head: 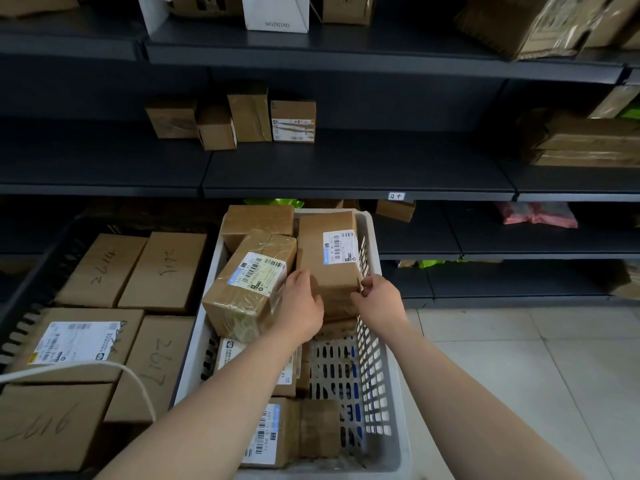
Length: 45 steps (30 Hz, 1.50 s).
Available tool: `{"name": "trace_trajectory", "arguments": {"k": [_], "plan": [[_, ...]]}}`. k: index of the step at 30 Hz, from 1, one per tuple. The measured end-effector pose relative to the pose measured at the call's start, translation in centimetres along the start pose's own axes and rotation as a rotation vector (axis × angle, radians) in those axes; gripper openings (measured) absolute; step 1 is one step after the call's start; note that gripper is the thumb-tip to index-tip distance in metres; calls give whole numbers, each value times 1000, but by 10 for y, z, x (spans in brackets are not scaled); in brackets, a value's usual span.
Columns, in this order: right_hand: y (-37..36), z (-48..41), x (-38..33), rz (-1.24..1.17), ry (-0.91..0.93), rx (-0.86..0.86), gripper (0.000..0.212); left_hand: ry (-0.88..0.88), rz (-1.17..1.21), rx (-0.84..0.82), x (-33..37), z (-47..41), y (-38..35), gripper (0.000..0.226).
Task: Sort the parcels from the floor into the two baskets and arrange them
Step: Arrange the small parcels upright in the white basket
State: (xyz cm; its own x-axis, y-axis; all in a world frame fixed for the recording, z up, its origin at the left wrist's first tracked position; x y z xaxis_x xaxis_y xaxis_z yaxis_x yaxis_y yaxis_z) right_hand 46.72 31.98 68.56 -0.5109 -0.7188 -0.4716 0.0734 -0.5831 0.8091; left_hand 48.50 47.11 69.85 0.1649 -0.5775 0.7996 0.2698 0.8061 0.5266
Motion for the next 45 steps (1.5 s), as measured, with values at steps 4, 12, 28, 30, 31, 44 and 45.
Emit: {"name": "trace_trajectory", "arguments": {"k": [4,12,28,30,31,44,45], "plan": [[0,6,-3,-13,4,0,35,-5,41,-14,-2,5,4,58],[-1,12,-4,-145,15,-27,28,30,122,-54,-18,12,8,52],[0,-6,-14,-401,-88,-93,44,138,242,-123,-14,-6,1,52],[-1,-5,-15,-421,-73,-99,45,120,231,-117,-13,-10,0,51],[-1,-4,-15,-425,-66,-102,46,109,206,-110,-13,-11,-1,50],[-12,9,-7,-376,-168,-117,43,58,-322,379,-18,9,77,94],[-14,9,-7,-372,-185,-125,42,172,-337,326,-26,5,84,105]]}}
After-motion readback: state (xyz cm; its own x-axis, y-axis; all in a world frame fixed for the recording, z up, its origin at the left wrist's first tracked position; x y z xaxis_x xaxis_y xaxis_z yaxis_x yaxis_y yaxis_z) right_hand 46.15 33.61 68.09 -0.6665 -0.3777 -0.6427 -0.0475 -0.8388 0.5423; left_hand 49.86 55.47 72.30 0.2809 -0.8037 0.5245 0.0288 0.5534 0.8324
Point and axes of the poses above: each hand's wrist, its own z-axis away from the middle knuckle, its own y-axis out of the back of the hand, x = y × z, the point moved 2 cm from there along -z, towards the middle knuckle, and after that the axes turned 14 degrees about z, right-handed, at the moved point
